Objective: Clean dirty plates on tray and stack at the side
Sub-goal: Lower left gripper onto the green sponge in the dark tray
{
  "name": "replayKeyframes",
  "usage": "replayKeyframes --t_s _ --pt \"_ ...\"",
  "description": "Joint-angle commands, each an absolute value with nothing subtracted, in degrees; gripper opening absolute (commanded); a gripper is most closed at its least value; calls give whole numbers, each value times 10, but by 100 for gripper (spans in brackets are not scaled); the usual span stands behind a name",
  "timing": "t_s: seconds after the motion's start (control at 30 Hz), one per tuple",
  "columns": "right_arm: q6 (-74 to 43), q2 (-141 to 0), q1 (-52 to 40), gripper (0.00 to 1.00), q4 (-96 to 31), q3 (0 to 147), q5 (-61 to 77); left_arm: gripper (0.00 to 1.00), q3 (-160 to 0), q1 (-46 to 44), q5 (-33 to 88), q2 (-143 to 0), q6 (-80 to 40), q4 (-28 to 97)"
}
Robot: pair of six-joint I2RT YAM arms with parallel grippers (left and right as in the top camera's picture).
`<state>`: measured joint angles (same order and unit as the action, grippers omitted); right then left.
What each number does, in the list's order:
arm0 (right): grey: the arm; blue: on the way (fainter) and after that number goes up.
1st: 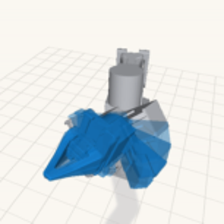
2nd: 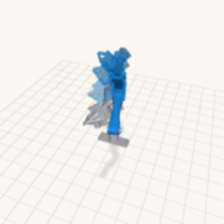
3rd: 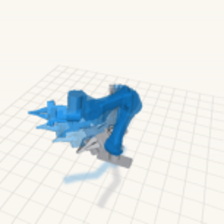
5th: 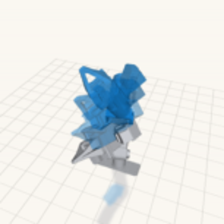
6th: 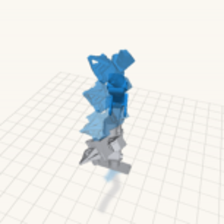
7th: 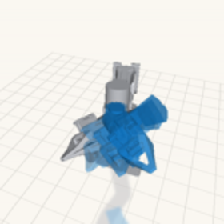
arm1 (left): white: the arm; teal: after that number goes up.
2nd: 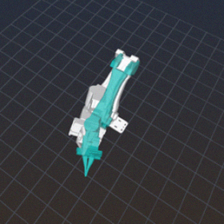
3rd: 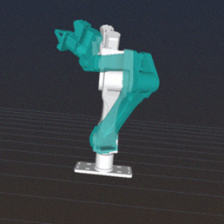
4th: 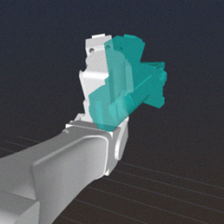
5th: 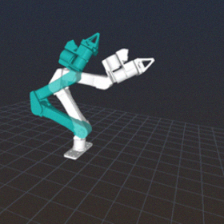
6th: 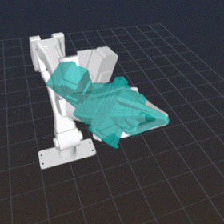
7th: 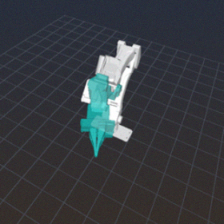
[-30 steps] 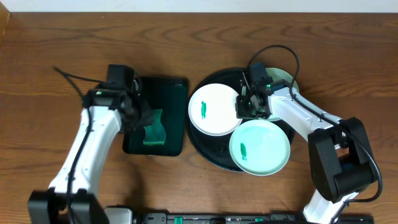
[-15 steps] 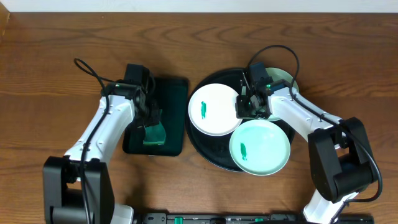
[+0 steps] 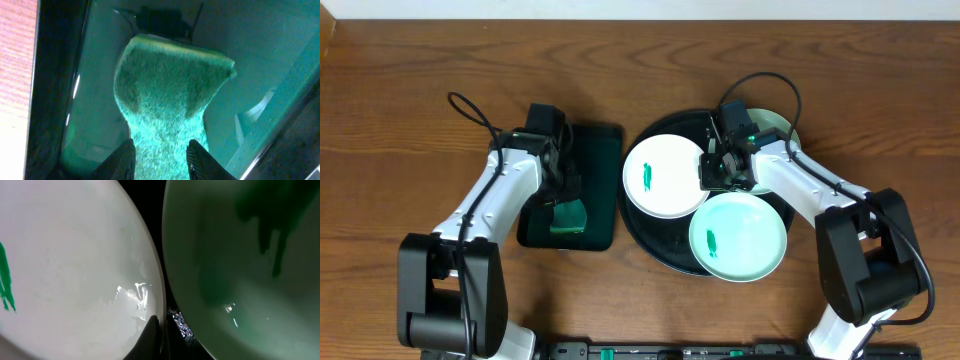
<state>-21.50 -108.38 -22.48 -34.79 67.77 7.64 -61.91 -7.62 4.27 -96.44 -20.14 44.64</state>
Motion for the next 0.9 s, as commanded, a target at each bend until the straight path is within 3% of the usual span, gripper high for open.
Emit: replayKeyframes --t_s 0.0,0.87 --pt "-214 -1089 -230 1 -345 675 76 35 -597 -79 34 -971 -211 429" --pt "-214 -1089 -230 3 -344 675 75 37 -555 -79 34 -958 -211 359"
